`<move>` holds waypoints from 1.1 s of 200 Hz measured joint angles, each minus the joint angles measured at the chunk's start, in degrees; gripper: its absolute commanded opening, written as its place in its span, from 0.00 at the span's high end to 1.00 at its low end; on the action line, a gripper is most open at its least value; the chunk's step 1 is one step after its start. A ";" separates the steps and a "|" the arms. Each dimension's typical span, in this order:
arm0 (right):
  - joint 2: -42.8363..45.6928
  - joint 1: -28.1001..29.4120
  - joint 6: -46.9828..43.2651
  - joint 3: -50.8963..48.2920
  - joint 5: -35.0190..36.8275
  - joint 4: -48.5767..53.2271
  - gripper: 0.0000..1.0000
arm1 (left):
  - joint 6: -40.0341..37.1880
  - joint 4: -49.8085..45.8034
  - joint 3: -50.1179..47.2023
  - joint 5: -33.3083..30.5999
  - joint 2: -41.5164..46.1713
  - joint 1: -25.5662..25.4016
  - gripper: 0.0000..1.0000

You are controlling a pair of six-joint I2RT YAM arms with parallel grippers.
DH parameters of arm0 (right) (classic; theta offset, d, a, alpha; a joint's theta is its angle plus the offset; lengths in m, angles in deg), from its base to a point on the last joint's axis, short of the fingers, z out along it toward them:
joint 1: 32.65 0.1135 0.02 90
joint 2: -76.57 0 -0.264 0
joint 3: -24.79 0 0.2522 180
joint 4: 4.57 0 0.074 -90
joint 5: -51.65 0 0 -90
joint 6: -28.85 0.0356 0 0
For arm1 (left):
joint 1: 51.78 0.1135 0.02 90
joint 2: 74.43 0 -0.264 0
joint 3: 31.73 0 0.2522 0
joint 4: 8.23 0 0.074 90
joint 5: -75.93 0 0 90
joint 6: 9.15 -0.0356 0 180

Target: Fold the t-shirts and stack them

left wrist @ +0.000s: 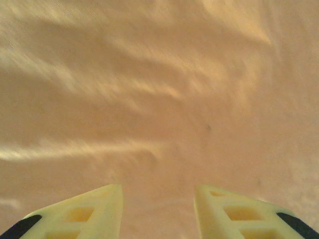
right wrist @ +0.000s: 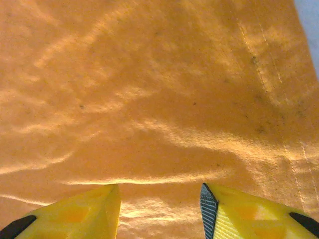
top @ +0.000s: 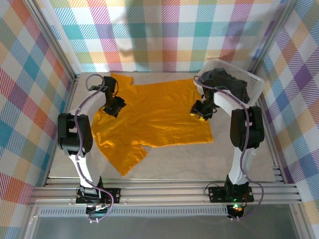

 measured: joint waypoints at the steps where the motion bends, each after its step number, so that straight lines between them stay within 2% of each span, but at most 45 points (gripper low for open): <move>1: 0.00 0.00 0.00 0.07 0.00 0.00 0.53 | -0.04 0.00 0.00 -0.02 -0.13 0.22 0.58; 65: -0.72 3.02 0.24 3.10 -0.85 -0.20 0.53 | -5.01 -2.47 0.55 -1.77 -9.62 7.08 0.60; 84: -2.67 3.91 0.26 5.75 -0.31 -0.04 0.52 | -6.08 -2.56 1.75 -1.62 -9.86 8.63 0.60; 139: -16.65 2.89 0.68 28.96 6.86 -3.26 0.50 | -7.39 -2.38 4.63 -2.36 -10.12 10.16 0.58; 187: -33.83 0.96 4.87 55.69 12.04 0.39 0.50 | -5.99 -2.40 4.66 -1.22 -1.20 7.52 0.58; 200: -36.44 -0.09 6.36 58.99 13.27 1.27 0.51 | -5.62 -2.38 4.46 -0.55 1.46 6.86 0.58; 220: -37.20 -2.93 8.00 58.99 14.08 1.97 0.53 | -5.53 -2.43 3.21 0.26 4.87 6.25 0.58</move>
